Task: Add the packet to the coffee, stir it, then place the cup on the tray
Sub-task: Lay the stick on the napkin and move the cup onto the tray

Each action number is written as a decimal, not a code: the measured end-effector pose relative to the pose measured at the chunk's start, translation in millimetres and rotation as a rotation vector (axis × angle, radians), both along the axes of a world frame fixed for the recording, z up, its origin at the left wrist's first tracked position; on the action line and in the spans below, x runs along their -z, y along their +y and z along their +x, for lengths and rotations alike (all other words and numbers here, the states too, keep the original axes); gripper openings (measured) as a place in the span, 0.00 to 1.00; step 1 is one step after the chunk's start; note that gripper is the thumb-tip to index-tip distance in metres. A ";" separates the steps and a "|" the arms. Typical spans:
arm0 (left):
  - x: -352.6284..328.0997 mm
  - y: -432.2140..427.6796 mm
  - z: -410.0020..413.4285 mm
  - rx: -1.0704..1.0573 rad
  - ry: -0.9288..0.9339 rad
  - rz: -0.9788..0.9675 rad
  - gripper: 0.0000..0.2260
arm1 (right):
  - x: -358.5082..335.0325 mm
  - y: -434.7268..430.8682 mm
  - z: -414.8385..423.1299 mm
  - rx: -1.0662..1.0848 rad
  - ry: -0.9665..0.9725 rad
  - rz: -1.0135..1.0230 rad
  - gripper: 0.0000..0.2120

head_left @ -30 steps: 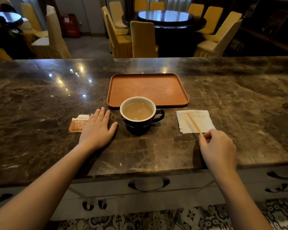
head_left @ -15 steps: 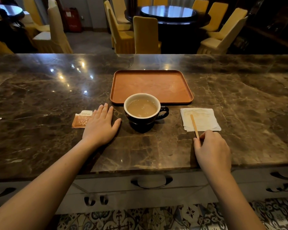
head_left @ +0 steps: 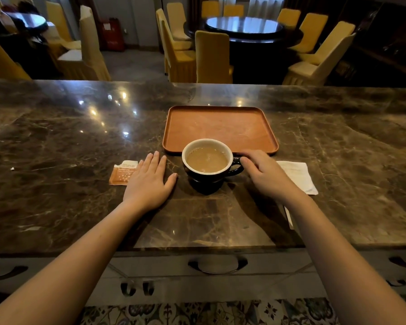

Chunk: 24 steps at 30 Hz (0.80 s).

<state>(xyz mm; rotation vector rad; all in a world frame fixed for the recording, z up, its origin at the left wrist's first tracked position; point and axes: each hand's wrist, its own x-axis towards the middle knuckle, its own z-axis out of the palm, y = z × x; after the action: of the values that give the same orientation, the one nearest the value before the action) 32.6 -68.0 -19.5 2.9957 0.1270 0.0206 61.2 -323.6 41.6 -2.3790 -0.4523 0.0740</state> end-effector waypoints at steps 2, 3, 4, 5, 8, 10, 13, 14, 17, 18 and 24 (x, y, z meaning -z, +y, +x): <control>-0.1 0.1 -0.4 -0.002 0.000 0.002 0.30 | 3.0 3.9 5.6 -0.034 0.102 0.040 0.13; -0.1 0.2 -0.8 -0.004 0.001 0.002 0.30 | 4.5 4.0 6.7 -0.030 0.145 0.059 0.12; 0.0 0.0 -1.4 -0.005 0.002 0.001 0.30 | 5.5 3.7 7.4 -0.024 0.181 0.087 0.11; 0.1 0.0 -1.5 -0.005 0.001 -0.001 0.30 | 6.2 3.2 8.1 -0.018 0.209 0.119 0.11; -0.1 -0.2 -1.9 -0.003 0.002 -0.005 0.30 | 6.6 3.3 11.8 -0.004 0.261 0.174 0.11; -0.3 -0.3 -1.4 -0.004 0.011 -0.005 0.30 | 6.7 5.2 13.5 -0.005 0.317 0.186 0.12; -1.5 -1.2 -0.1 -0.006 0.033 -0.007 0.30 | 5.9 7.7 13.8 -0.012 0.394 0.250 0.14; -2.2 -1.0 0.5 -0.005 0.043 -0.007 0.30 | 5.6 7.7 13.4 -0.018 0.405 0.264 0.14; -4.4 1.0 2.5 -0.001 0.087 -0.008 0.30 | 7.9 7.4 12.9 -0.060 0.388 0.256 0.14; -5.6 1.2 3.1 -0.002 0.108 -0.012 0.30 | 9.0 7.0 12.4 -0.071 0.370 0.245 0.14; -7.2 -7.2 7.0 -0.056 0.076 -0.054 0.28 | 12.4 6.2 10.6 -0.095 0.316 0.239 0.15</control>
<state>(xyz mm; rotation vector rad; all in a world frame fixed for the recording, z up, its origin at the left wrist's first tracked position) 39.6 -75.1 -12.3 2.9391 0.2165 -0.0890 71.8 -317.4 29.1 -2.0638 -0.3970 0.4108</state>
